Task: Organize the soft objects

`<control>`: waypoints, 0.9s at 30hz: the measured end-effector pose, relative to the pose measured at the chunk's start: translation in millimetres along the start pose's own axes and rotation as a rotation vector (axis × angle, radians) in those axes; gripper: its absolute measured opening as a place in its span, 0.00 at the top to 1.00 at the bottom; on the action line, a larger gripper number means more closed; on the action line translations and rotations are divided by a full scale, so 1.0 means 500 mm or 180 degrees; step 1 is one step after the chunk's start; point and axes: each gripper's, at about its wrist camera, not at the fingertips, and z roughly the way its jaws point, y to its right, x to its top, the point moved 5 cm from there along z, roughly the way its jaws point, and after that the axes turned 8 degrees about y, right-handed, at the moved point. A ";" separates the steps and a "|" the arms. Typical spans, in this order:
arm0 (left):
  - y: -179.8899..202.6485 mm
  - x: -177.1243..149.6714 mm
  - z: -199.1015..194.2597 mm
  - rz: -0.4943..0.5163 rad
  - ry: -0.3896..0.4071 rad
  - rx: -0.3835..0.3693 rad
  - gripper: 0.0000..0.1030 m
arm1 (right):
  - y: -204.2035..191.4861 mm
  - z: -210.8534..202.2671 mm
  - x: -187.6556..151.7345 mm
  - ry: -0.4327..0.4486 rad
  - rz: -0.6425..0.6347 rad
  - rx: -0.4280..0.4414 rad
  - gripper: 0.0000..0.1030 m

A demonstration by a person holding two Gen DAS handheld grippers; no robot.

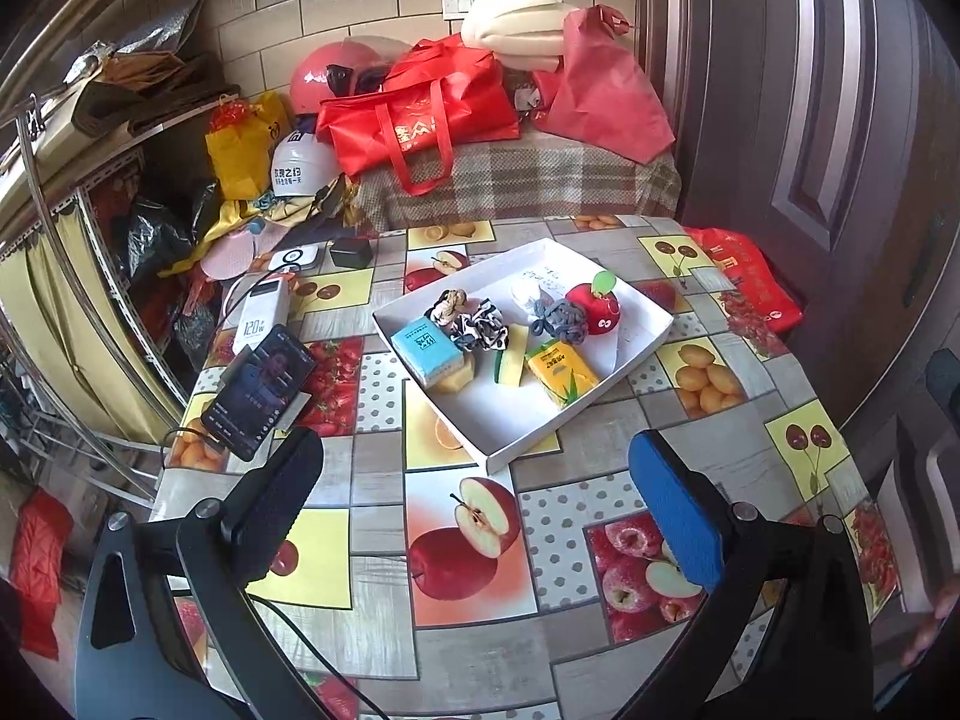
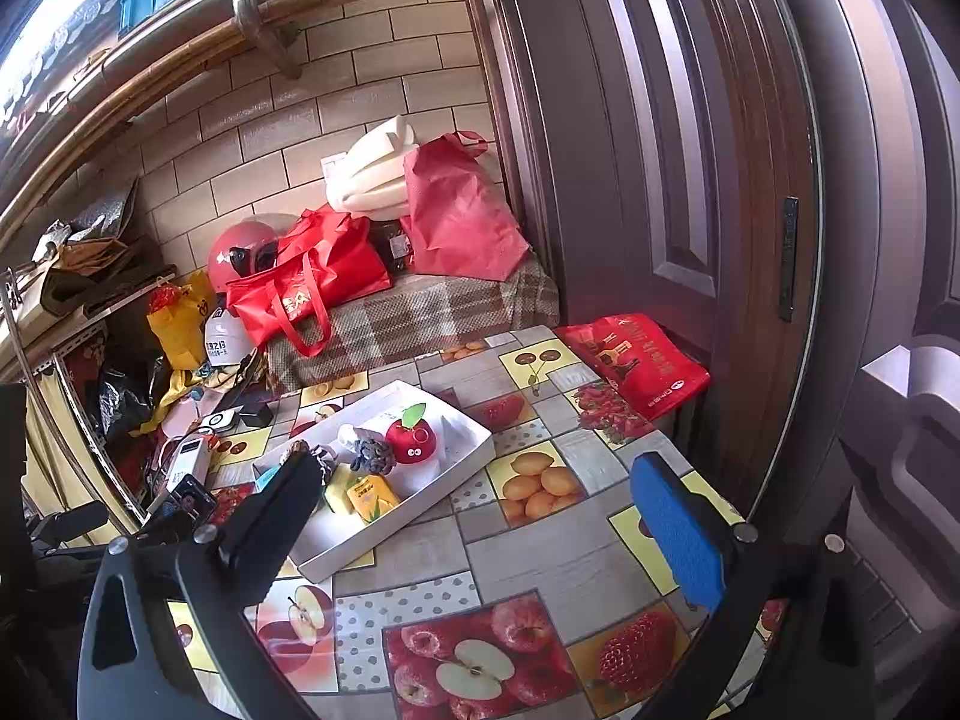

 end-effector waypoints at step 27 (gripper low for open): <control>0.023 -0.016 0.008 0.0027 -0.0082 -0.0075 0.00 | 0.001 0.005 -0.007 -0.0090 -0.0011 0.0059 0.00</control>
